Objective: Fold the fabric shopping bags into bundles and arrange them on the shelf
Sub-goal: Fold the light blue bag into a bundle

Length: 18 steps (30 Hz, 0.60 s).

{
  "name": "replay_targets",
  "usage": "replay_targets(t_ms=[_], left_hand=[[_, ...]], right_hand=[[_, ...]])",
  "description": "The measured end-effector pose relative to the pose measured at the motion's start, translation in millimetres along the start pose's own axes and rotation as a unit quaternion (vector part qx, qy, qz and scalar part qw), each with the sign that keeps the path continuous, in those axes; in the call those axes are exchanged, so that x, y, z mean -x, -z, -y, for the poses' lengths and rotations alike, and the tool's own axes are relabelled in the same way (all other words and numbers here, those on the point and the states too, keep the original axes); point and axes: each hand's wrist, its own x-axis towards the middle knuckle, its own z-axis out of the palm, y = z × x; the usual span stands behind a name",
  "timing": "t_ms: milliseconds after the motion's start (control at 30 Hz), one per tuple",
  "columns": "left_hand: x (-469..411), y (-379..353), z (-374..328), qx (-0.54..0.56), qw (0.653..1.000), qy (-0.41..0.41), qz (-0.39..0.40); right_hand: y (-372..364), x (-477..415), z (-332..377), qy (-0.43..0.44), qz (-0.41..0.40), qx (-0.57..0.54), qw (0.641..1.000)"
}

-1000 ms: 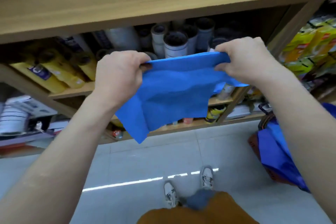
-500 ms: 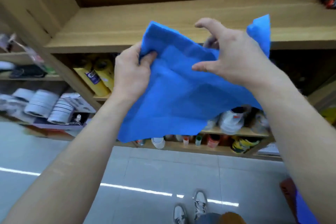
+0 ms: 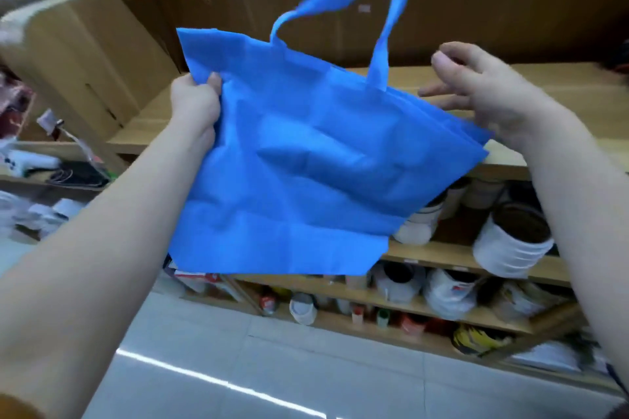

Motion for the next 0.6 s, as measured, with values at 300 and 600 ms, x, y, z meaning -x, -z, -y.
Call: replay_targets(t_ms=[300, 600], left_hand=[[-36, -7, 14, -0.005, 0.992, 0.069, -0.106], [-52, 15, 20, -0.111, 0.993, 0.026, -0.042]], right_hand=[[-7, -22, -18, 0.018, 0.155, -0.06, 0.986], [-54, -71, -3, 0.049, -0.223, 0.119, 0.966]])
